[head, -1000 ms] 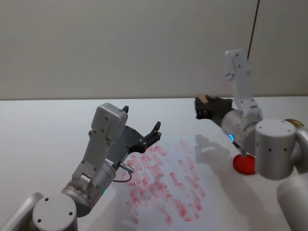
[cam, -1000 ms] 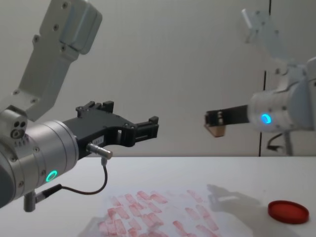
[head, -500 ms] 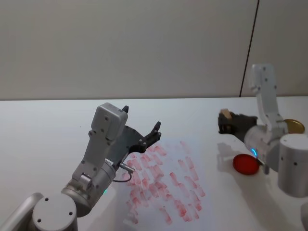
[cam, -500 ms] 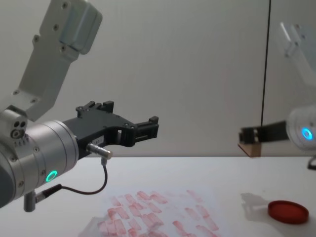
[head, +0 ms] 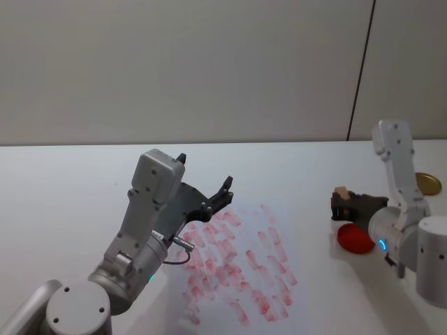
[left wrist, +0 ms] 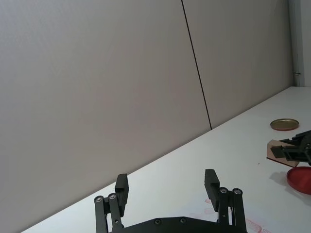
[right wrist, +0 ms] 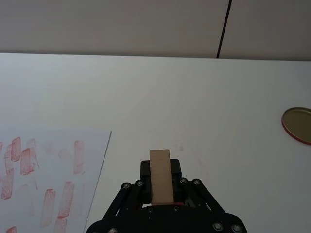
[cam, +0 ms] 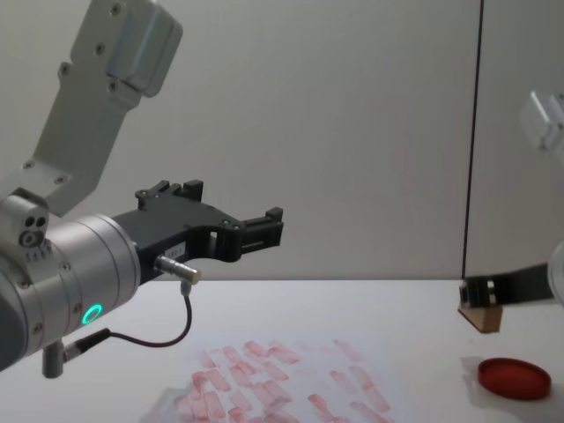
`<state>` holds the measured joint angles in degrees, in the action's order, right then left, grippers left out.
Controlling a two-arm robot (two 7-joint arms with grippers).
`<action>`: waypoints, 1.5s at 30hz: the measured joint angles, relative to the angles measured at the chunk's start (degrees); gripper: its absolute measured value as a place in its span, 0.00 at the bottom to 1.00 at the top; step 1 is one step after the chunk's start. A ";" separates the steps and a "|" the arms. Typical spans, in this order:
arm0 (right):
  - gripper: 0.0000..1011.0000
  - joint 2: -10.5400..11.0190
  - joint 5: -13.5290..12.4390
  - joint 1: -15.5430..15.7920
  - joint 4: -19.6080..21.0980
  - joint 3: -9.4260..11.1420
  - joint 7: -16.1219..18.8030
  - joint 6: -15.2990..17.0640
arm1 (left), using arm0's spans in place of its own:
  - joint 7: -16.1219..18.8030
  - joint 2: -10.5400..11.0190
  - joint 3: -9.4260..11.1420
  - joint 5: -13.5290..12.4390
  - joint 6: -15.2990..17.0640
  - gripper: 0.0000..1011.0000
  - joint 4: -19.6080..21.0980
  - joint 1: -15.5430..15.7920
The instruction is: Use the one hand to pick up the stamp and affix it onto the A4 paper.
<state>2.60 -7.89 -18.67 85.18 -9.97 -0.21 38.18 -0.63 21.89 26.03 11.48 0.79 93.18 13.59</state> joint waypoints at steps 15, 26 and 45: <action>0.22 0.28 0.25 1.29 0.63 0.42 -0.70 2.05 | 0.00 0.00 0.00 0.00 0.00 0.98 0.00 0.00; 0.22 0.29 0.34 2.16 1.51 0.76 -1.21 3.42 | 0.00 0.00 0.00 0.00 0.00 0.98 0.00 0.00; 0.23 0.19 0.44 2.65 1.29 1.50 -1.60 4.44 | 0.00 0.00 0.00 0.00 0.00 0.98 0.00 0.00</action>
<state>2.79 -7.45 -16.02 86.47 -8.47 -1.80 42.61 -0.63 21.90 26.03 11.48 0.79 93.18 13.59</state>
